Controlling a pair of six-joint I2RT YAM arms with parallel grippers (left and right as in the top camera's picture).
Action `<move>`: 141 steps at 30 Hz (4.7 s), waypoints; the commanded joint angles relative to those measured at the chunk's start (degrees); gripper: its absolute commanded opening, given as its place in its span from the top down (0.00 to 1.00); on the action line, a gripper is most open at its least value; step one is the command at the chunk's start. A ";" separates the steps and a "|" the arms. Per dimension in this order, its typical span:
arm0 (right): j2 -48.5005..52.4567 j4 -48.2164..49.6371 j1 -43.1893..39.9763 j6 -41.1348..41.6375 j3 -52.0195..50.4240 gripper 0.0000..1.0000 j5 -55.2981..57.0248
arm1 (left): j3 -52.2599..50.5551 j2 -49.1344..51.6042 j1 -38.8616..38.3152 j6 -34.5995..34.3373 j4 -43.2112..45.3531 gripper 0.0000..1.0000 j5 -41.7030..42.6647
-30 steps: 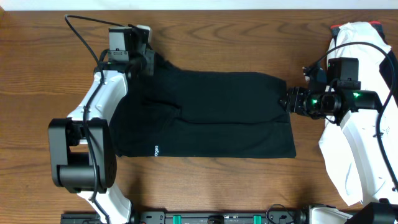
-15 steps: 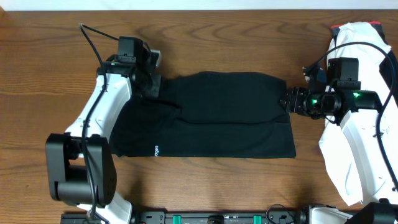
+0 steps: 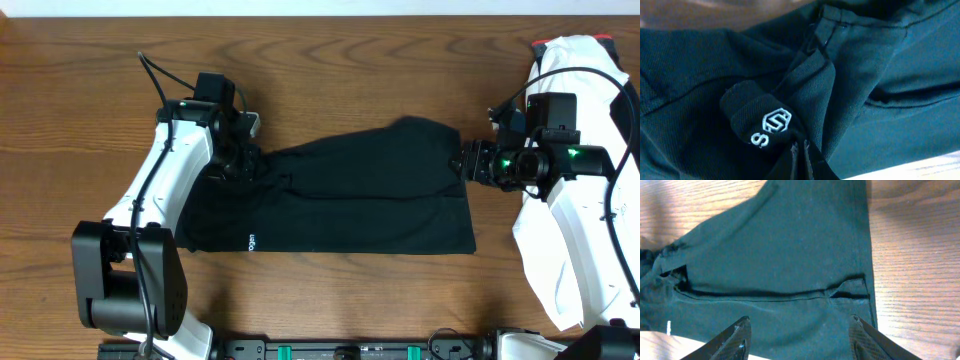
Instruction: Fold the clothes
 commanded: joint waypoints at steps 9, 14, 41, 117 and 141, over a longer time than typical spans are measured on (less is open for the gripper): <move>0.85 1.09 -0.17 -5.57 0.61 0.28 -2.45 | 0.04 -0.83 -0.07 -1.68 -1.42 0.94 -3.32; 6.14 7.06 -0.39 -2.93 0.66 0.30 -2.40 | 0.04 -0.83 -0.07 -1.64 -1.01 0.94 -3.34; 37.88 37.53 -2.78 0.42 6.32 0.40 -5.42 | 0.04 -0.83 -0.07 -1.64 1.62 0.94 -3.54; 34.49 24.57 -1.49 -8.39 6.27 0.76 -6.58 | 0.04 -0.83 -0.02 -1.64 1.40 0.94 -6.32; 22.62 17.00 -1.53 -8.04 8.24 0.99 -11.13 | 0.07 -0.83 -0.02 -1.64 1.40 0.94 -6.34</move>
